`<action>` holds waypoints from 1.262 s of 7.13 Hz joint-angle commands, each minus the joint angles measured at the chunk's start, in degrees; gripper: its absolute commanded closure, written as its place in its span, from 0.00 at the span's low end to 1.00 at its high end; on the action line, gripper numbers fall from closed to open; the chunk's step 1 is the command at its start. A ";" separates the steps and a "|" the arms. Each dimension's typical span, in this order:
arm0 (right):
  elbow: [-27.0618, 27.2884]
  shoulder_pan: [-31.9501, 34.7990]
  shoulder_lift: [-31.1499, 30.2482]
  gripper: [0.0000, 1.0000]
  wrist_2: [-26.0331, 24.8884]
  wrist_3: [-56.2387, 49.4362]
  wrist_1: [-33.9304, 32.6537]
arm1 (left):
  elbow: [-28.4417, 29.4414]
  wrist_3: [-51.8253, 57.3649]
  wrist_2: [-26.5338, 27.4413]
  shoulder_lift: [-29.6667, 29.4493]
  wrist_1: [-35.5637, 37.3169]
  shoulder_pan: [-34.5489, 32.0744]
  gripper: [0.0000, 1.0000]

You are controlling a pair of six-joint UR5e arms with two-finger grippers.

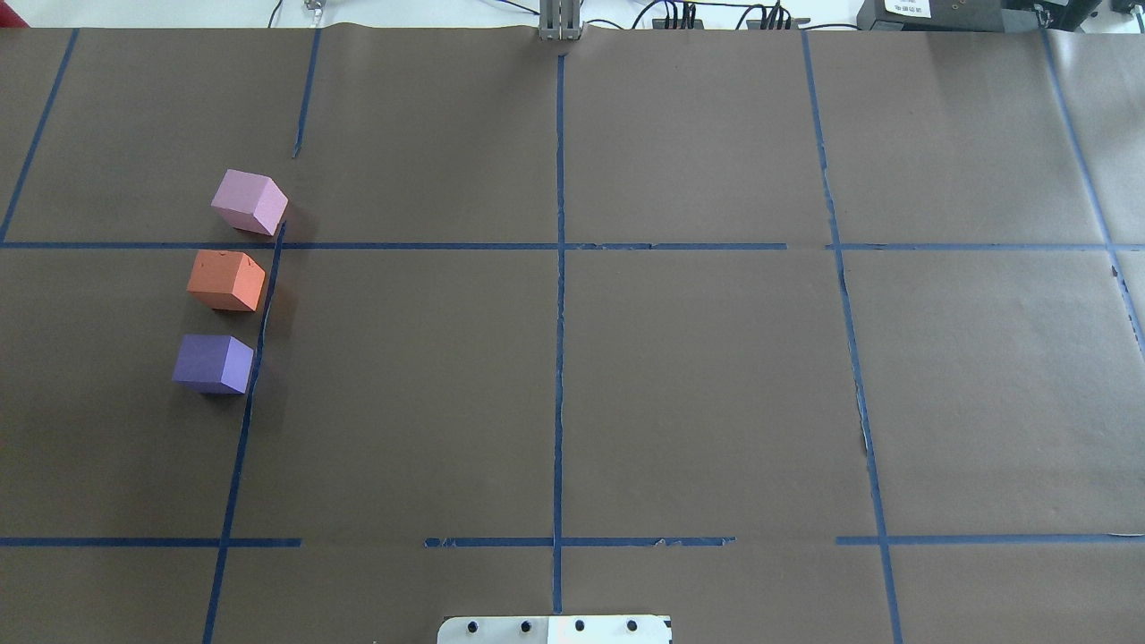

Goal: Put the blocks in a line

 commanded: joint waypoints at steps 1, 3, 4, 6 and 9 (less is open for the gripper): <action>0.00 0.00 0.00 0.00 0.00 -0.03 0.00 | -0.01 0.01 -0.07 0.26 -0.08 -0.04 0.00; 0.00 0.00 0.00 0.00 0.00 0.06 0.00 | -0.10 0.01 -0.07 0.26 -0.08 -0.04 0.00; 0.00 0.00 0.00 0.00 0.00 0.06 0.00 | -0.01 0.01 -0.07 0.26 -0.26 0.05 0.00; 0.00 0.00 0.00 0.00 0.00 0.06 0.00 | -0.53 0.09 0.02 0.87 -0.26 -0.04 0.00; 0.00 0.00 0.00 0.00 0.00 0.06 0.00 | -0.89 0.09 0.02 0.87 -0.34 -0.04 0.00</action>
